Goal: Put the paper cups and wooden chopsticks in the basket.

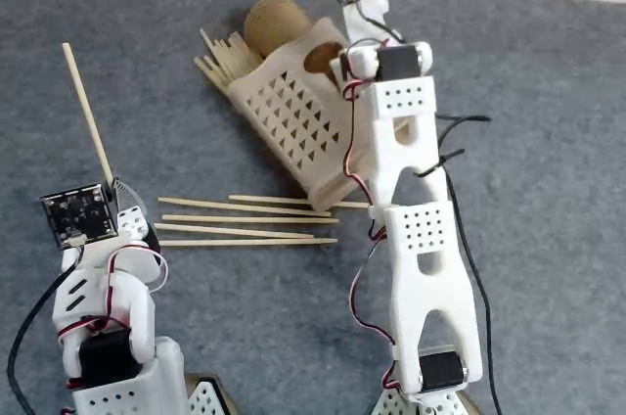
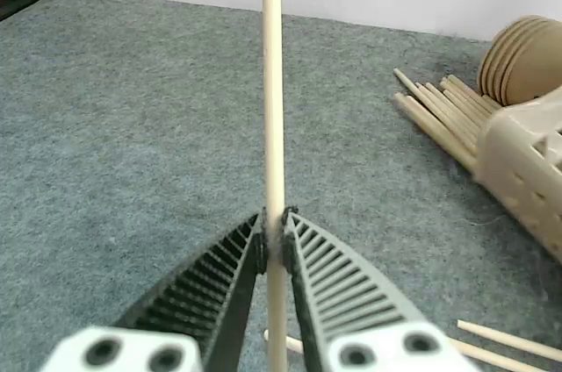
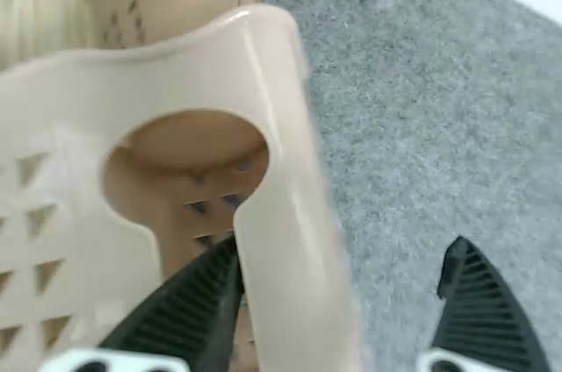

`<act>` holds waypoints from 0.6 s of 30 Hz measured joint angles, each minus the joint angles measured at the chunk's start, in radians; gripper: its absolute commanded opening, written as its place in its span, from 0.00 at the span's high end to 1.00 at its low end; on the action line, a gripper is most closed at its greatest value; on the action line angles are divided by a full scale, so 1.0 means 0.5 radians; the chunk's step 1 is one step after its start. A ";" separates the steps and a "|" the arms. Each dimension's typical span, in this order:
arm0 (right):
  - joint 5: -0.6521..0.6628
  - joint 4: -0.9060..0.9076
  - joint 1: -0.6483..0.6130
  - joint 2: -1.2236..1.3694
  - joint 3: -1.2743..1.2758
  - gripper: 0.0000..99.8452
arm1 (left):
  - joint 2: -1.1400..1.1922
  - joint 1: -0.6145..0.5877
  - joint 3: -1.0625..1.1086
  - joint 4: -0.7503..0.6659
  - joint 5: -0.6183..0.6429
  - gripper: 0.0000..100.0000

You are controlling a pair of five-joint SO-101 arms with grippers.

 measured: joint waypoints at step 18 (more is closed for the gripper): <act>-0.003 0.276 -0.055 -0.138 -0.009 0.69 | 0.000 0.000 0.000 0.000 0.000 0.99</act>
